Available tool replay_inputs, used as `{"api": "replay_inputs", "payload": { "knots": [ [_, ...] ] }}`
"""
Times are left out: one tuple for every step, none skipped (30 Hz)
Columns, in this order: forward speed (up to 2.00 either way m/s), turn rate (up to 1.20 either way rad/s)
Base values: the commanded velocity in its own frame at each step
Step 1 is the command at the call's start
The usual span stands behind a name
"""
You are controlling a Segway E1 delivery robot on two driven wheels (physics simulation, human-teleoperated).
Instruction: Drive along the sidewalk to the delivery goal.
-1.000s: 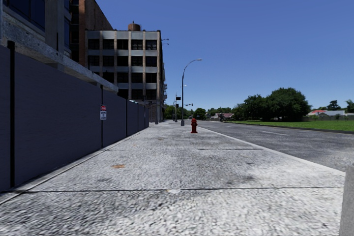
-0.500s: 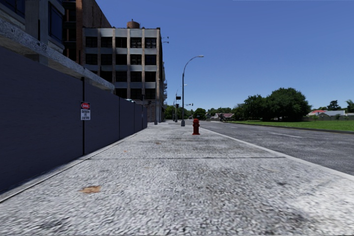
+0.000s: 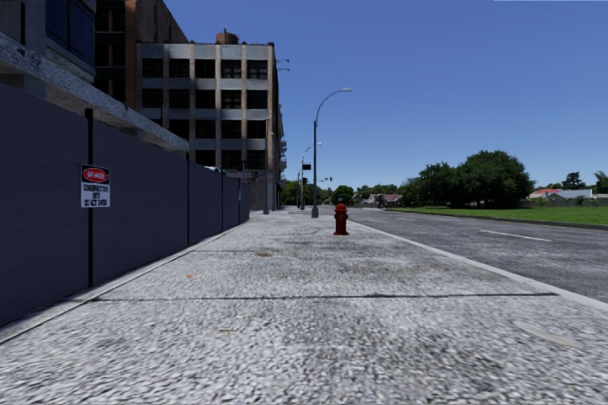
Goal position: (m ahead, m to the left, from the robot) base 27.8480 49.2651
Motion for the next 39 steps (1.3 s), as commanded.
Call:
{"api": "replay_inputs", "payload": {
  "knots": [
    [2.0, 0.0],
    [2.0, 0.0],
    [2.0, 0.0],
    [2.0, 0.0],
    [2.0, 0.0],
    [2.0, 0.0],
    [2.0, 0.0],
    [2.0, 0.0],
    [2.0, 0.0],
    [2.0, 0.0],
    [2.0, 0.0],
    [2.0, 0.0],
    [2.0, 0.0],
    [2.0, 0.0],
    [2.0, 0.0],
    [2.0, 0.0],
    [2.0, 0.0],
    [2.0, 0.0],
    [2.0, 0.0],
    [2.0, 0.0],
    [2.0, 0.0],
    [2.0, 0.0],
    [2.0, 0.0],
    [2.0, 0.0],
    [2.0, 0.0],
    [2.0, 0.0],
    [2.0, 0.0],
    [2.0, 0.0],
    [2.0, 0.0],
    [2.0, 0.0],
    [2.0, 0.0],
    [2.0, 0.0],
    [2.0, 0.0],
    [2.0, 0.0],
    [2.0, 0.0],
    [2.0, 0.0],
    [2.0, 0.0],
    [2.0, 0.0],
    [2.0, 0.0]
  ]
}}
